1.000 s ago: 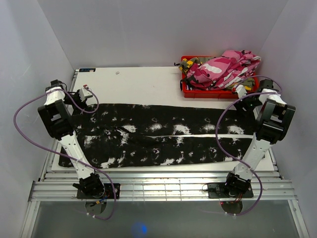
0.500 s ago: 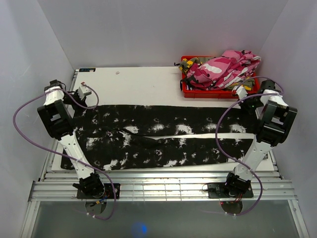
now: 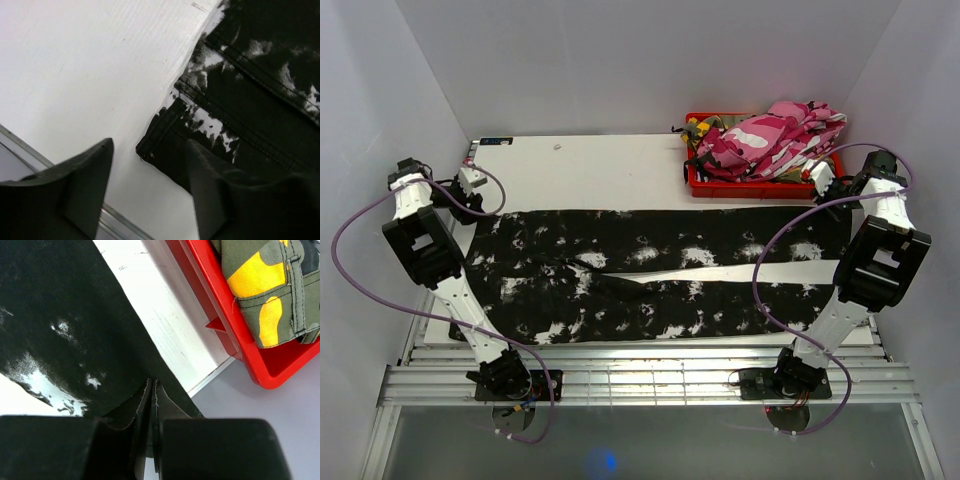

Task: Fold and stack the trousers
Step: Fold the trousers

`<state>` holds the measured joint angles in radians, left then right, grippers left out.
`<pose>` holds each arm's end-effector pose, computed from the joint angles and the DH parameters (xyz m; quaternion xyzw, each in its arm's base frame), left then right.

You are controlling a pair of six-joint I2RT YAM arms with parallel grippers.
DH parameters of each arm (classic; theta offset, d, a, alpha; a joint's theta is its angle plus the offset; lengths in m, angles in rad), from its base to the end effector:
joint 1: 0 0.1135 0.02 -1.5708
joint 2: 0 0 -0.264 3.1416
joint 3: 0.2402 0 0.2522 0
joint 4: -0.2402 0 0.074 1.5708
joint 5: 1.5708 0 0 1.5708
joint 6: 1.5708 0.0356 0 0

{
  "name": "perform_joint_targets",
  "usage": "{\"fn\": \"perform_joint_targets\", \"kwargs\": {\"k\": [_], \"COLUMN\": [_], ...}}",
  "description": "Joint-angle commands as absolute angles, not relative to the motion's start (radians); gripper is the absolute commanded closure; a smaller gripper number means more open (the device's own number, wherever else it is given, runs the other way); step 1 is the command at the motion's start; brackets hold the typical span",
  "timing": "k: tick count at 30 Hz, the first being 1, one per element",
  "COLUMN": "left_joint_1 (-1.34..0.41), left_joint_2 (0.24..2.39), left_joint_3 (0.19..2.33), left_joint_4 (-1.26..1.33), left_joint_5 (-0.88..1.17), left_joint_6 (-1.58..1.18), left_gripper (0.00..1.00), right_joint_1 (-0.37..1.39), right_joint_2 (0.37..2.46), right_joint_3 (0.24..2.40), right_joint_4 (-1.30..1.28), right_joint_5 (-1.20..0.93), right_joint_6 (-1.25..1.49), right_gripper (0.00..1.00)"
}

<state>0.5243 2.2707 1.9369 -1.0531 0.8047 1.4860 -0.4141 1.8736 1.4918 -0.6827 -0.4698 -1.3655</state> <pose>0.4104 0.2077 0.1948 0.4557 0.7957 -0.1377 0.3745 0.3724 -0.1461 0.2374 -0.4830 0.8103 -0.0474 0.3284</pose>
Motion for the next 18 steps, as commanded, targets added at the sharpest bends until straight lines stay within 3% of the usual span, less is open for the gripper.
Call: {"fn": "perform_joint_targets", "kwargs": {"k": [1,5,14,18], "left_joint_1": [0.52,0.512,0.482,0.471], "left_joint_2": [2.275,2.337,2.476,2.522], "left_joint_3": [1.986,2.025,2.128,2.128], "left_joint_4": [-1.147,-1.149,-1.14,-1.21], "left_joint_5": [0.845,0.838,0.838,0.786], "left_joint_6": [1.542,1.557,1.532,1.566], "left_gripper": [0.24,0.23,0.31,0.49], "right_joint_1": [-0.42,-0.419,-0.419,-0.419], "right_joint_2": [1.882,1.891,1.898,1.899], "right_joint_3": [1.509,1.519,1.519,1.522], "right_joint_4": [-0.695,-0.692,-0.696,-0.695], "right_joint_5": [-0.469,-0.46,-0.44,-0.43], "right_joint_6": [-1.37,-1.37,-1.374,-1.377], "right_gripper": [0.92,0.92,0.92,0.92]}}
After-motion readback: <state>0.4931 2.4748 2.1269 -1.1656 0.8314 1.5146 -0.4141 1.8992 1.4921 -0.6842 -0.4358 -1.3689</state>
